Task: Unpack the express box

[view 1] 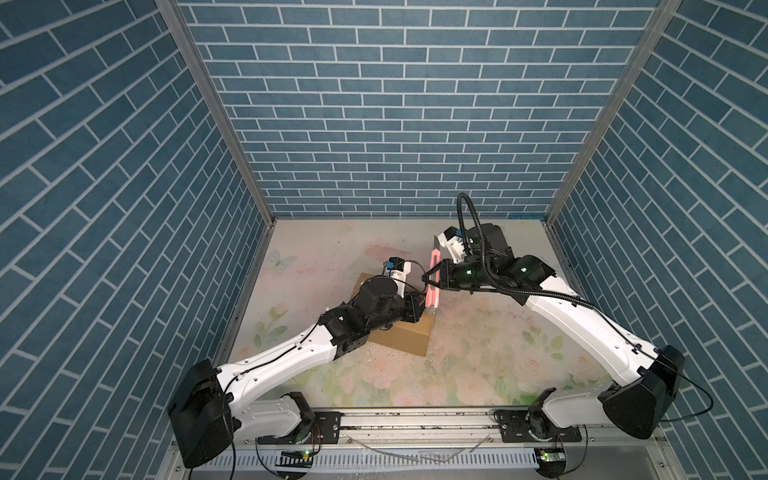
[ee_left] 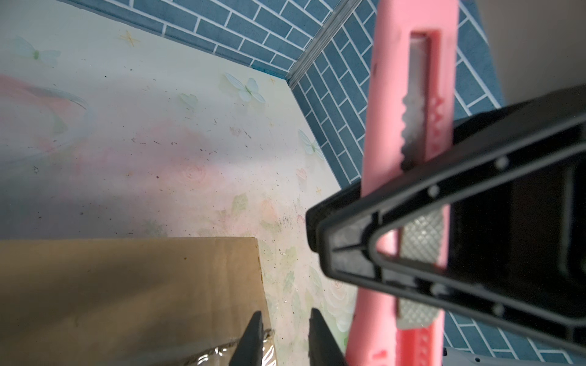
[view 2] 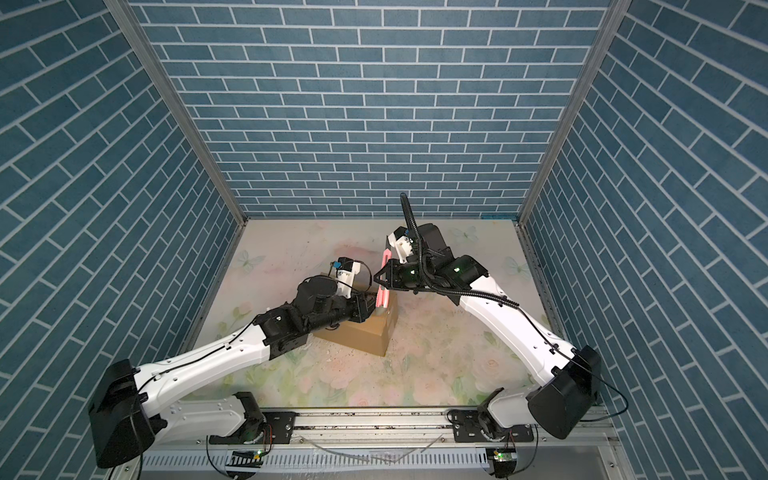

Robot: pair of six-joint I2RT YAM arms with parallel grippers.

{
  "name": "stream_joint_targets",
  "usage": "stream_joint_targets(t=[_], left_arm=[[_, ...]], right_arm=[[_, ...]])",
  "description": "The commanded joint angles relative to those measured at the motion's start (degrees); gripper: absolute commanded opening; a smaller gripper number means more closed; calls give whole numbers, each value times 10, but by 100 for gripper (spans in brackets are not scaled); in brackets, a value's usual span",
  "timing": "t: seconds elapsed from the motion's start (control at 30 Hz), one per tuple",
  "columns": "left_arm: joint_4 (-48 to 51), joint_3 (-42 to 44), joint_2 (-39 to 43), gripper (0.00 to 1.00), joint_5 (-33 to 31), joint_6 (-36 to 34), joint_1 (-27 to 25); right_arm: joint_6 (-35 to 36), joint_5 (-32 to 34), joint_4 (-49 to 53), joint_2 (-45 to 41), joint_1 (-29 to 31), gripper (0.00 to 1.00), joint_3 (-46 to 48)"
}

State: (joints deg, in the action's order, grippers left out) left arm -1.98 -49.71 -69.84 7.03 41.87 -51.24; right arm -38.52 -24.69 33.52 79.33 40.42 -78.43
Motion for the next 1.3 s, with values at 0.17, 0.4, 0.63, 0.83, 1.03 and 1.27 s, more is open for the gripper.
stream_joint_targets(t=[0.17,0.4,0.63,0.83,1.03,1.27], left_arm=[[-22,-37,-36,26,4,9,-24],[-36,-53,-54,26,6,12,-28],[-43,-61,-62,26,2,15,-32],[-44,-75,-70,26,3,12,-34],[-50,-86,-79,26,5,12,-34],[-58,-101,-88,26,8,11,-36]], right_arm=[[1,27,-18,14,0,0,-33],[-15,28,-48,20,9,0,-18],[-24,34,-66,31,21,0,-15],[-31,38,-81,41,31,0,-16],[-34,46,-88,46,40,1,-16],[-38,48,-98,48,48,5,-16]])
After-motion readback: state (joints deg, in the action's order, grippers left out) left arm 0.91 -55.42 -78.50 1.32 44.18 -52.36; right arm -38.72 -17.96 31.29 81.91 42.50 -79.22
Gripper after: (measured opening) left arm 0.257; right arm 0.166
